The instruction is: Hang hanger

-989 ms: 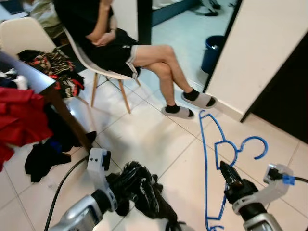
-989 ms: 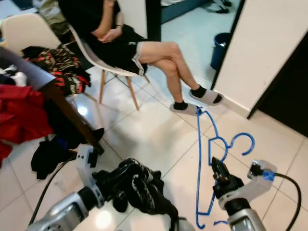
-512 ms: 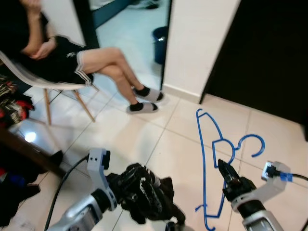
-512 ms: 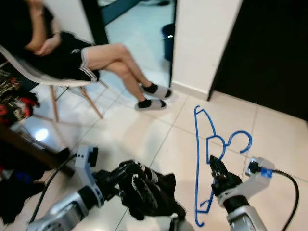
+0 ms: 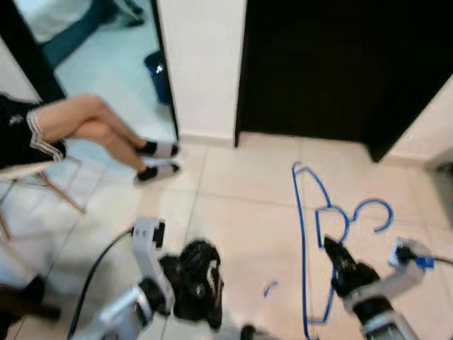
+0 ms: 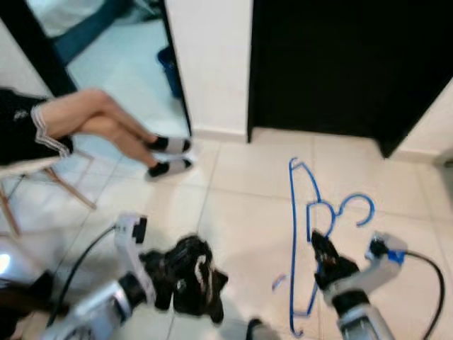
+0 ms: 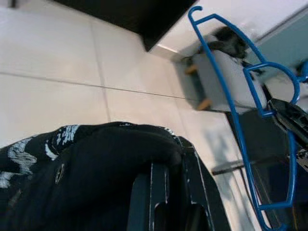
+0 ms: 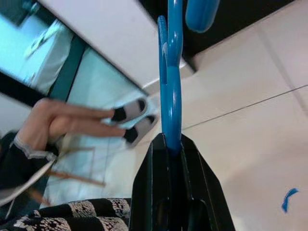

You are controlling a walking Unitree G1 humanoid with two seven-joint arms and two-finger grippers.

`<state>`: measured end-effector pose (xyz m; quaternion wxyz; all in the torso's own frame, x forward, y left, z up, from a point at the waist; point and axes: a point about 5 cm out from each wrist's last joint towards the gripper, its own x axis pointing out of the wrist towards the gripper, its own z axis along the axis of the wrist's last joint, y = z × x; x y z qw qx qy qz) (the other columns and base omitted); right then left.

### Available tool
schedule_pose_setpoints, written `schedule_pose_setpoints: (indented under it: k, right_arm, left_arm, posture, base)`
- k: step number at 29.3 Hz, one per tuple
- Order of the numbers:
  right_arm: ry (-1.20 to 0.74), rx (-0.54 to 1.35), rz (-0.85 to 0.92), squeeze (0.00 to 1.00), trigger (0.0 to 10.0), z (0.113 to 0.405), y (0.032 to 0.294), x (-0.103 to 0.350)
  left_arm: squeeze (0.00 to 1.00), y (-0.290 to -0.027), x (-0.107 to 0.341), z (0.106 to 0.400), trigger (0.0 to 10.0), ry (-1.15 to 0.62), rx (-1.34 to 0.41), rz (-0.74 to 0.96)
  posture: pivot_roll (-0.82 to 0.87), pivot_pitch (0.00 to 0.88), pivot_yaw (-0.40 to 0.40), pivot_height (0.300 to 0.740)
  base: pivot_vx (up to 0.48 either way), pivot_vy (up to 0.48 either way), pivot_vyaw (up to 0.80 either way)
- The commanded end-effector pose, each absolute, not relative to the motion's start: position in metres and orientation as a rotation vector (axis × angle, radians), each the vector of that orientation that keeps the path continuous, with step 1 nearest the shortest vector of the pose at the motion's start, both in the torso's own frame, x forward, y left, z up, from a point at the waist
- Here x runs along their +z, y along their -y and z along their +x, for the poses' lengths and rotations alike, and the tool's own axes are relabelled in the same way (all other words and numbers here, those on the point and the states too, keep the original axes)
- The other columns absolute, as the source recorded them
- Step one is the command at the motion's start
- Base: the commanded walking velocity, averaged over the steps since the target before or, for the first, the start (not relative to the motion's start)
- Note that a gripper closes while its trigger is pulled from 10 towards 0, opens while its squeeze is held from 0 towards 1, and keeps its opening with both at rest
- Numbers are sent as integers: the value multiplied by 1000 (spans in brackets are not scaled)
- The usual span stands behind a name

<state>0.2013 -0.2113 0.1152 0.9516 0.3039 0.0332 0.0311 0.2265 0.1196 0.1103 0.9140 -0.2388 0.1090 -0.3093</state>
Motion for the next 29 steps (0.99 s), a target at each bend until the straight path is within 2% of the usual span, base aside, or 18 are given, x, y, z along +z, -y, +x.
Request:
schedule_pose_setpoints:
  k: [1, 29]
  right_arm:
    - [-86, 53, 637, 0, 10000, 198, 211, 111]
    - [-94, 54, 638, 0, 10000, 199, 213, 110]
  left_arm:
    - [0, -120, 108, 224, 10000, -239, -643, -502]
    - [0, -119, 107, 226, 10000, -238, -645, -510]
  posture:
    - [-22, 226, 27, 740]
    - [-28, 216, 18, 740]
  base:
    - [0, 0, -800]
    - [0, 0, -800]
